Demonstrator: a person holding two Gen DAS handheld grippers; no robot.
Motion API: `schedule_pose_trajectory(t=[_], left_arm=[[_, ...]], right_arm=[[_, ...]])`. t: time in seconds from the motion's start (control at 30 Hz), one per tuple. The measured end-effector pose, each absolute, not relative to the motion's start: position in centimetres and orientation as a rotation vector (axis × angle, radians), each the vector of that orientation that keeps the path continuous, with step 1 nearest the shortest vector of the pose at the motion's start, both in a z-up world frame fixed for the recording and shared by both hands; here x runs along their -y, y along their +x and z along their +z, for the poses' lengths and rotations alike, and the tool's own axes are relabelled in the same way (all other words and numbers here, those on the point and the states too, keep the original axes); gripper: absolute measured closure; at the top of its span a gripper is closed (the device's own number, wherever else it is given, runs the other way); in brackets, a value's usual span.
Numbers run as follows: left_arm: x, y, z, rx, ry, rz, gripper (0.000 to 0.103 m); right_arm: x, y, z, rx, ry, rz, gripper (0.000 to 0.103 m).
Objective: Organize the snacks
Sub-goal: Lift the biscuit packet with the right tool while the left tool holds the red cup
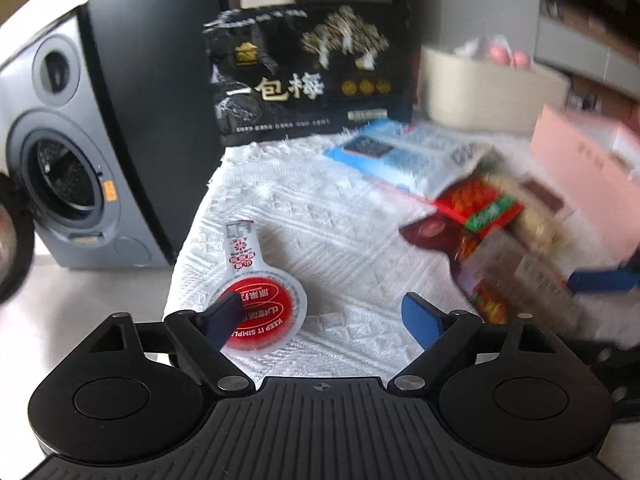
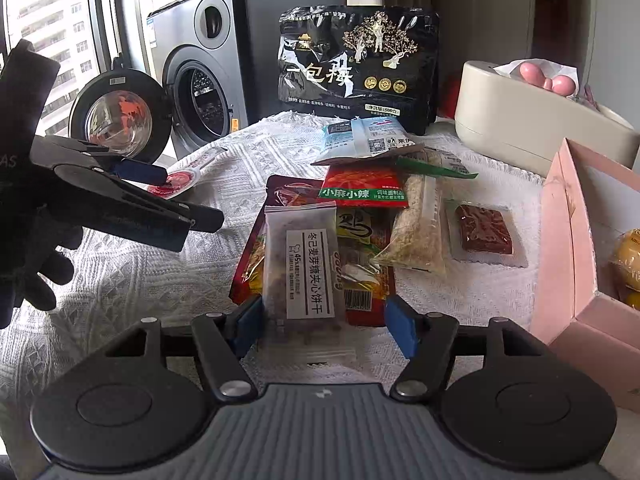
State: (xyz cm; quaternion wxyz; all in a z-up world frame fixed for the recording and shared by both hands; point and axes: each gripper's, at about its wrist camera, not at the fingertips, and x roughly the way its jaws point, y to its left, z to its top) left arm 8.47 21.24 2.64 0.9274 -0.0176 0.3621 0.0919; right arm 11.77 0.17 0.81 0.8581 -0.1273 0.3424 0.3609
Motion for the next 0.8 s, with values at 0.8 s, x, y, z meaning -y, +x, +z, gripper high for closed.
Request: schedule_pose_trajectory(t=[0.8], left_arm=[[-24.4,8.7,1.6,-0.674,-0.158,0.234,0.039]], right_arm=[[-0.1,11.8,0.8,-0.723,-0.258,0.76,0.034]])
